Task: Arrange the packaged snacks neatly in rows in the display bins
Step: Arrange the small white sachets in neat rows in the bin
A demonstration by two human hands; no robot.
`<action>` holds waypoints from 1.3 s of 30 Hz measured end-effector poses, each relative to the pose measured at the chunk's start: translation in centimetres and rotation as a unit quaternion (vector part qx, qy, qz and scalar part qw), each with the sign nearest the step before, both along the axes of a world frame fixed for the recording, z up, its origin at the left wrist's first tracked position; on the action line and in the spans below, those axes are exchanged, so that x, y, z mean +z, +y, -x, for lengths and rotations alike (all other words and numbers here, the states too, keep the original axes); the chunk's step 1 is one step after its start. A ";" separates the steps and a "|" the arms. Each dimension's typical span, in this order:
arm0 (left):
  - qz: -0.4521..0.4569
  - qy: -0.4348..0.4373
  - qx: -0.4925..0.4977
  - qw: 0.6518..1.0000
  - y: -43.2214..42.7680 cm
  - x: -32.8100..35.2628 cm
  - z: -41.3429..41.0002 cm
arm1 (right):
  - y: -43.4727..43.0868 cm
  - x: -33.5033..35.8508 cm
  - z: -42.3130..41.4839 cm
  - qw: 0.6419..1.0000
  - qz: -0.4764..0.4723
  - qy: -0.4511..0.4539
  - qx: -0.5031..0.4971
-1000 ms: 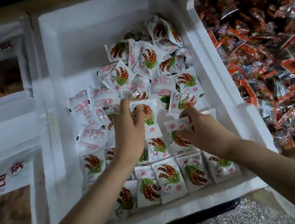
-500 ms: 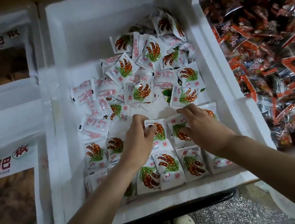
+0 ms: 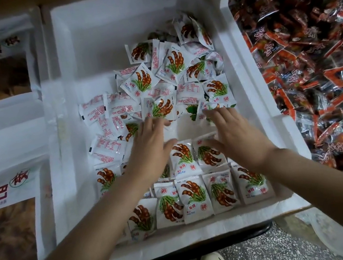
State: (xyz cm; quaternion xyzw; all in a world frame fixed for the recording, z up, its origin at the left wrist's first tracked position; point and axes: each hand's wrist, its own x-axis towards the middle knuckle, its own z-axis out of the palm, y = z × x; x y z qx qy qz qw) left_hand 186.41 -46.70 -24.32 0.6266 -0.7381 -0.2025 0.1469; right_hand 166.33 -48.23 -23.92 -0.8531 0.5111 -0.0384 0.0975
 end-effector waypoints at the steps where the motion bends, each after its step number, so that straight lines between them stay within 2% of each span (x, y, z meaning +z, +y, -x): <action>1: 0.016 -0.002 0.007 1.000 -1.0 0.3 -0.2 | -0.7 0.2 -0.1 1.000 0.000 -0.015 -0.011; 4: 0.038 -0.007 0.032 0.999 -3.8 0.7 -0.3 | -3.1 0.3 -0.5 0.999 -0.013 -0.017 -0.038; 7: 0.001 -0.025 0.069 0.997 -6.0 0.5 -0.2 | -5.1 -0.2 -0.9 0.998 -0.042 0.023 -0.048; 11: -0.017 -0.124 0.054 0.991 -7.4 -0.2 -0.2 | -6.6 -0.9 -1.4 0.993 -0.053 0.100 -0.039; 15: 0.004 -0.165 0.075 0.983 -7.6 -0.4 -0.3 | -7.4 -0.6 -1.5 0.991 -0.065 0.093 -0.065; 17: 0.005 -0.134 0.091 0.987 -7.3 -0.3 -0.2 | -7.4 -0.4 -1.5 0.992 -0.052 0.098 -0.059; 19: 0.021 -0.056 0.107 0.992 -6.7 0.0 -0.1 | -7.3 -0.1 -1.5 0.995 -0.024 0.082 -0.055; 23: 0.069 0.098 0.133 0.984 -4.9 1.4 -0.3 | -6.6 2.1 -0.8 0.993 0.018 -0.065 -0.099; 26: 0.060 0.183 0.171 0.966 -3.5 2.0 -0.6 | -5.4 3.9 -0.3 0.971 -0.007 -0.205 -0.124; 30: 0.002 0.331 0.234 0.914 -1.6 2.6 -1.2 | -3.5 4.6 -1.5 0.961 -0.085 -0.240 -0.108; 33: 0.015 0.364 0.265 0.893 -0.1 3.3 -2.0 | -2.8 4.5 -3.2 0.954 -0.138 -0.254 -0.073; 36: 0.055 0.328 0.291 0.897 1.1 3.7 -3.5 | -2.5 4.1 -5.2 0.953 -0.161 -0.254 -0.026; 39: 0.082 0.320 0.315 0.890 2.5 3.9 -4.7 | -2.2 3.2 -7.8 0.962 -0.171 -0.213 0.018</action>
